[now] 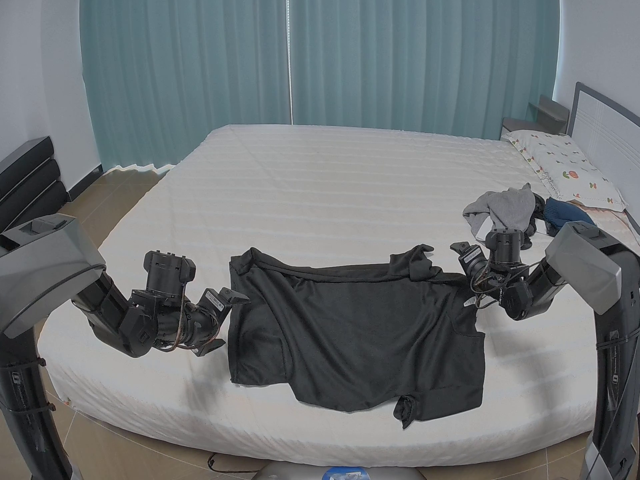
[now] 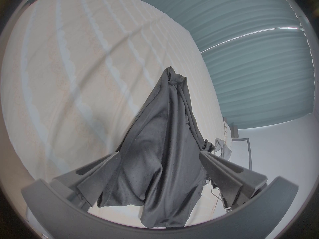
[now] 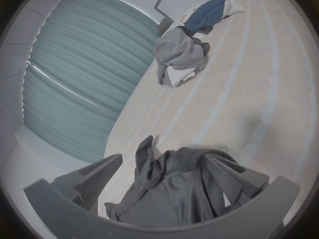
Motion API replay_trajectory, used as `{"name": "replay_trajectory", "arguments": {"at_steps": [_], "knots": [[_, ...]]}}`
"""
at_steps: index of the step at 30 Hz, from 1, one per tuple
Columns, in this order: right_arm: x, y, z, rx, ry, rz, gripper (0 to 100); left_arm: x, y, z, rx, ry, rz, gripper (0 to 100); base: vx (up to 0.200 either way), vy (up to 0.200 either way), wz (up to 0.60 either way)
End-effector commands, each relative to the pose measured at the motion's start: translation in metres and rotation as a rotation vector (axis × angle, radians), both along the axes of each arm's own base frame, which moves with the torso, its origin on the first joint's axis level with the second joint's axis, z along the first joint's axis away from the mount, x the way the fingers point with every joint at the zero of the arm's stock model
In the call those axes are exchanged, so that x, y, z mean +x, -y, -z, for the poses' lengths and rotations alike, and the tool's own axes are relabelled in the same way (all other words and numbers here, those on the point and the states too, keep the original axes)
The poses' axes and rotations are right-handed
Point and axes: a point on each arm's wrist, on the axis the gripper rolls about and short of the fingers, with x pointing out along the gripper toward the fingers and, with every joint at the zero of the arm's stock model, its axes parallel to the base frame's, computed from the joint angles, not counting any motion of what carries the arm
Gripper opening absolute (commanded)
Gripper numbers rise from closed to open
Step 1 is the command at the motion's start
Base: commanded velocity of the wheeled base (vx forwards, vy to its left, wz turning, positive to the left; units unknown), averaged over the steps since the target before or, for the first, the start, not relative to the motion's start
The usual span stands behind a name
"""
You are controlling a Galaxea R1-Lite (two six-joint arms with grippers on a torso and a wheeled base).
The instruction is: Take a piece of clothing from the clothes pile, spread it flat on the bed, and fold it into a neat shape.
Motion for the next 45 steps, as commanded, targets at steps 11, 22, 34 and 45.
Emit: {"name": "replay_trajectory", "arguments": {"at_steps": [11, 22, 34, 45], "knots": [[-0.11, -0.011, -0.026, 0.055, -0.128, -0.183, 100, -0.013, 0.005, 0.008, -0.009, -0.042, 0.04, 100, -0.055, 0.0, 0.0], [-0.124, -0.008, -0.019, 0.0, -0.129, -0.244, 100, -0.02, 0.018, 0.017, 0.095, -0.031, 0.086, 100, -0.109, 0.0, 0.0], [-0.131, -0.013, -0.019, -0.038, -0.128, -0.283, 100, 0.001, 0.042, 0.04, 0.251, 0.014, 0.086, 100, 0.0, 0.0, 0.0], [-0.148, -0.012, -0.006, -0.167, -0.199, -0.361, 100, 0.003, 0.033, 0.039, 0.283, 0.023, 0.086, 0, 0.0, 0.0, 0.0]]}}
